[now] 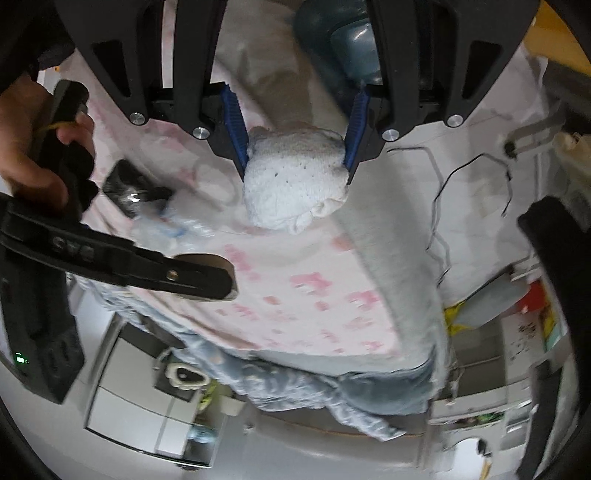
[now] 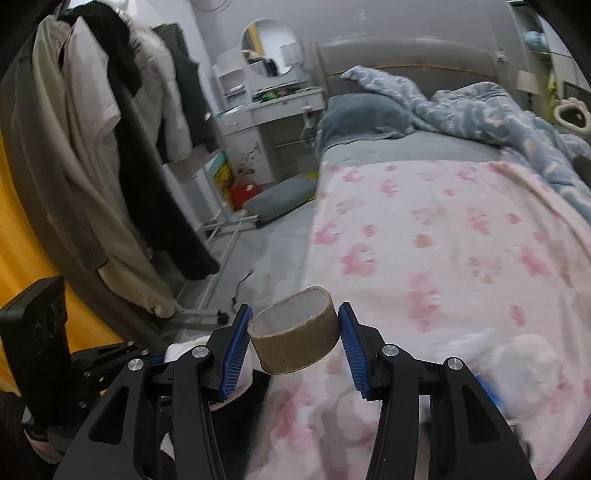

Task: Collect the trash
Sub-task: 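Carry tissue and tape roll over the wastebasket with both grippers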

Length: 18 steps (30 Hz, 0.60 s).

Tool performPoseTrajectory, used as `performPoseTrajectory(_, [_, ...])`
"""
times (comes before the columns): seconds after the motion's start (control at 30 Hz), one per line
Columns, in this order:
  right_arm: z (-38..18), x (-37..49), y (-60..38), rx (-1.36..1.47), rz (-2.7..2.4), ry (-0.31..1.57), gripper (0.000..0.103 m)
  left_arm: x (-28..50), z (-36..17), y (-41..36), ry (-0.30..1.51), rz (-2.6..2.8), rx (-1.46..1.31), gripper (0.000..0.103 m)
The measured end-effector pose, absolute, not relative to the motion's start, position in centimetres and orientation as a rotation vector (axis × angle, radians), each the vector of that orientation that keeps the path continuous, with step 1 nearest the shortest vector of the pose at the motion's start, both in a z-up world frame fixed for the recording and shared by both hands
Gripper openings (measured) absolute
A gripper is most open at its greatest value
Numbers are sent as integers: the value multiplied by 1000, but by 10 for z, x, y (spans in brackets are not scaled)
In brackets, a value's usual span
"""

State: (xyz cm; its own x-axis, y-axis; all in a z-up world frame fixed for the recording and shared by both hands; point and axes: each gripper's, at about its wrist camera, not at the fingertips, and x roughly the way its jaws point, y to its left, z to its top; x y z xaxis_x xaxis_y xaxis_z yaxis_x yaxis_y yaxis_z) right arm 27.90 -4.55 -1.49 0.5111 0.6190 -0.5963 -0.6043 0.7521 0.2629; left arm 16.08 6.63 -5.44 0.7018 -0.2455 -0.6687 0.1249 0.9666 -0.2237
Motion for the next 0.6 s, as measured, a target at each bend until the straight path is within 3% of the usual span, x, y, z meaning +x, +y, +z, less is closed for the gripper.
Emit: performPoseTrajectory(0.6, [-64, 258, 64, -98, 869, 873, 49, 149, -134, 172, 1066, -19, -204, 51])
